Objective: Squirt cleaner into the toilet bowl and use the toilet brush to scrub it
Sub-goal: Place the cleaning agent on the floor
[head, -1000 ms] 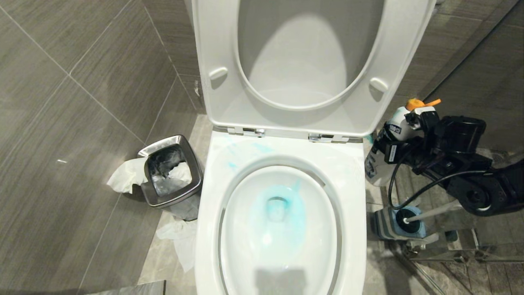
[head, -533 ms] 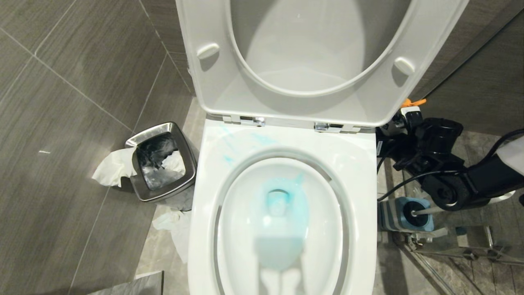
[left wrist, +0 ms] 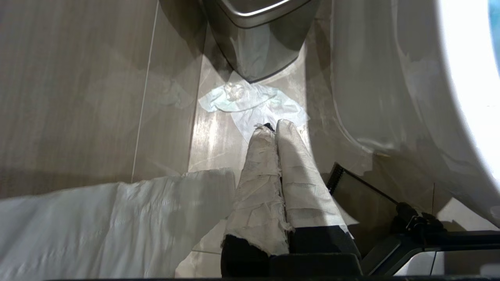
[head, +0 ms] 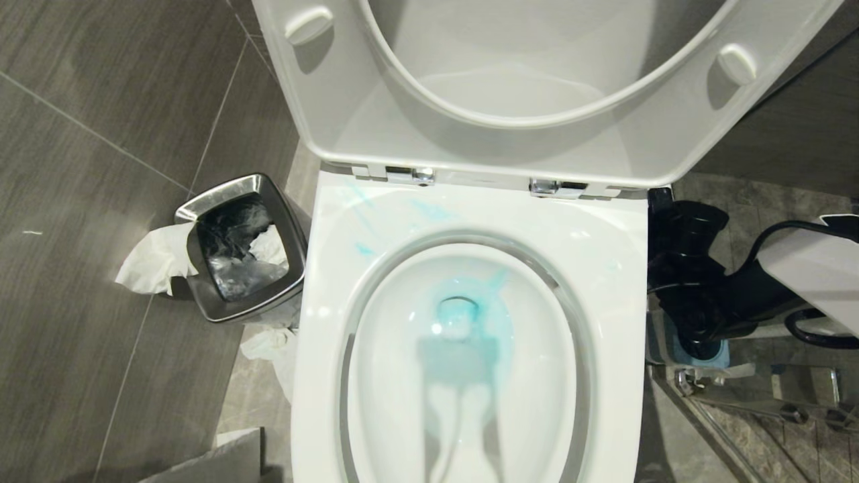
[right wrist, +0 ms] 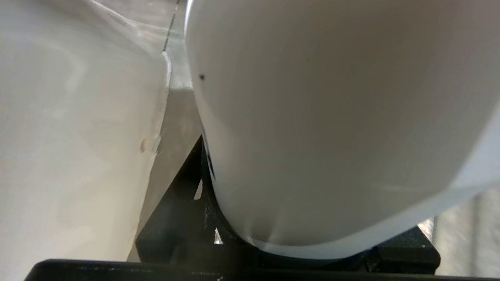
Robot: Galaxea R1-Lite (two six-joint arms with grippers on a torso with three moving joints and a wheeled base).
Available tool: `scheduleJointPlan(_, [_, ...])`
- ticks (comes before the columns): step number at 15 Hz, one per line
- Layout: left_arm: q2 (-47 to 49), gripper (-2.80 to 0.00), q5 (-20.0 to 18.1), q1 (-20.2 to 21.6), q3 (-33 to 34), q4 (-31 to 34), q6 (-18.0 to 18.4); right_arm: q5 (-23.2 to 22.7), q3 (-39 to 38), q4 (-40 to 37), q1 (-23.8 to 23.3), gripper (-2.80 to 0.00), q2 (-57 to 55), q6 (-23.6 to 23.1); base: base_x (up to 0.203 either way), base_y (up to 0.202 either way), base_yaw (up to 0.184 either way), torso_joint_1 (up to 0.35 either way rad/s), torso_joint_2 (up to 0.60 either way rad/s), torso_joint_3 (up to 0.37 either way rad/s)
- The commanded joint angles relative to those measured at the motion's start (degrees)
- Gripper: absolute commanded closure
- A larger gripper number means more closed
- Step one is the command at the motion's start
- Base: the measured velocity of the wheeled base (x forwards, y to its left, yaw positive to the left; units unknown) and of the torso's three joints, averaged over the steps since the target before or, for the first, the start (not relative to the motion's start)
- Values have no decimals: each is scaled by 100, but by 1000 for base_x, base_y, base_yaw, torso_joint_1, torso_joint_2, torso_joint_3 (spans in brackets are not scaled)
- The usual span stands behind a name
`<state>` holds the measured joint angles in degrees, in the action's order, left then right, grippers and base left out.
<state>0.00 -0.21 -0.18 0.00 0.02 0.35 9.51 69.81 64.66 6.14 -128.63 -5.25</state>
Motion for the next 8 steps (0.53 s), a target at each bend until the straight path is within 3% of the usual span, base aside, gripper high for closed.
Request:
scheduleJointPlan(1, [9,0,-6,1,0,-2,-9,14,363,16,1,0,-237,-10,0,0,0,1,6,-197])
scheduleJointPlan(4, [5,0,-6,1,0,6,-27,16,829,-95,1,0,-391,-11,0,0,0,1,3,-126])
scheduleJointPlan(8, [9,0,-6,1,8,6,-25,-4,1363,-145,4,0,-681,-11,0,0,0,2,0,-8])
